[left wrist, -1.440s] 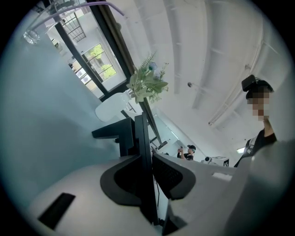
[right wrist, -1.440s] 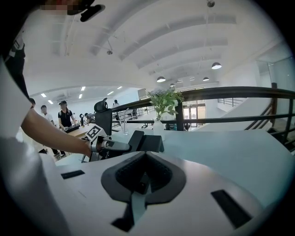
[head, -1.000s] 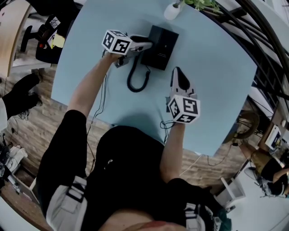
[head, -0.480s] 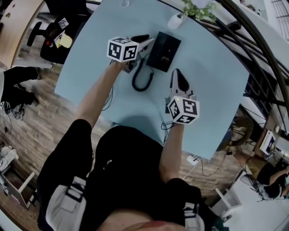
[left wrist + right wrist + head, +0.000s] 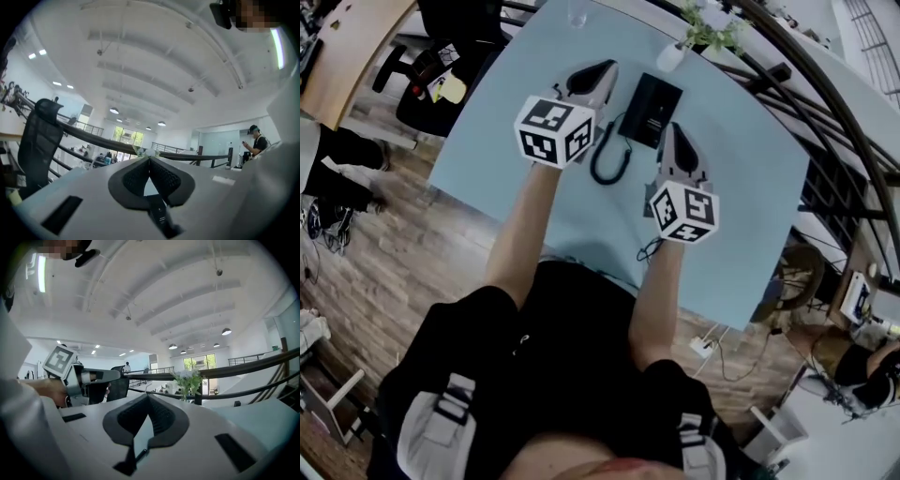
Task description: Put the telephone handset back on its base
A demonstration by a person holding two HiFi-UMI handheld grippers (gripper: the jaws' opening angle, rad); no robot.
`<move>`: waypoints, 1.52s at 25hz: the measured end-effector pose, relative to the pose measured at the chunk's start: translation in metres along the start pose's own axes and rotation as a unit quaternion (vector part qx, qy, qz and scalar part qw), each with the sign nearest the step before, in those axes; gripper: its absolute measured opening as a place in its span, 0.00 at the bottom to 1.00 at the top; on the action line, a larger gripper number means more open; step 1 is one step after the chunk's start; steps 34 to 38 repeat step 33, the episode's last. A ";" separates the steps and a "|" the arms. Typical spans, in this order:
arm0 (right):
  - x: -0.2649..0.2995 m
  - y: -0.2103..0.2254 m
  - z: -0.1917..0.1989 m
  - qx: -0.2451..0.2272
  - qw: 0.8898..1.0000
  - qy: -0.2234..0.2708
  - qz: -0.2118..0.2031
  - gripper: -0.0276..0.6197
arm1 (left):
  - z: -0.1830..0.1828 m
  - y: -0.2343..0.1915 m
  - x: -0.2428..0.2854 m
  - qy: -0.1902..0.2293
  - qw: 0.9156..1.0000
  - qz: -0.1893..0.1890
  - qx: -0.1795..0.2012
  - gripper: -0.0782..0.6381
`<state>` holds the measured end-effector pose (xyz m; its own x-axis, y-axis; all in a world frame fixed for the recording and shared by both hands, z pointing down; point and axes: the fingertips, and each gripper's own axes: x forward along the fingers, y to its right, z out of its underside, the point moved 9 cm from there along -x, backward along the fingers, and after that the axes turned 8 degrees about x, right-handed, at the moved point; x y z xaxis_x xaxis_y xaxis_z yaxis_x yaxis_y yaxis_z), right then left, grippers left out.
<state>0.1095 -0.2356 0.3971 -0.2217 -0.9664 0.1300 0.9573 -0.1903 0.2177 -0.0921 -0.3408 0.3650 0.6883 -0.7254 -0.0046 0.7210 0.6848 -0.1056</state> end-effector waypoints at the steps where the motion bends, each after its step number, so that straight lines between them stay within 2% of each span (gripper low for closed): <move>1: 0.001 -0.002 -0.006 -0.003 1.000 0.010 0.001 0.03 | -0.005 0.004 -0.008 0.003 1.000 -0.015 0.016 0.11; 5: -0.002 -0.007 -0.025 -0.006 0.999 0.039 0.011 0.03 | -0.008 0.022 -0.037 0.002 0.995 -0.090 0.052 0.11; 13: -0.015 -0.012 -0.028 -0.021 0.999 0.030 0.004 0.03 | 0.008 0.047 -0.051 -0.014 0.990 -0.117 0.072 0.11; 24: -0.017 -0.002 -0.017 -0.018 1.000 0.014 0.006 0.03 | 0.021 0.070 -0.041 -0.033 0.992 -0.095 0.078 0.11; 29: -0.017 -0.001 -0.015 -0.019 1.000 0.011 0.006 0.03 | 0.020 0.071 -0.041 -0.030 0.993 -0.093 0.066 0.11; 38: -0.016 0.002 -0.013 -0.020 1.000 0.013 0.008 0.03 | 0.020 0.073 -0.037 -0.025 0.993 -0.090 0.071 0.11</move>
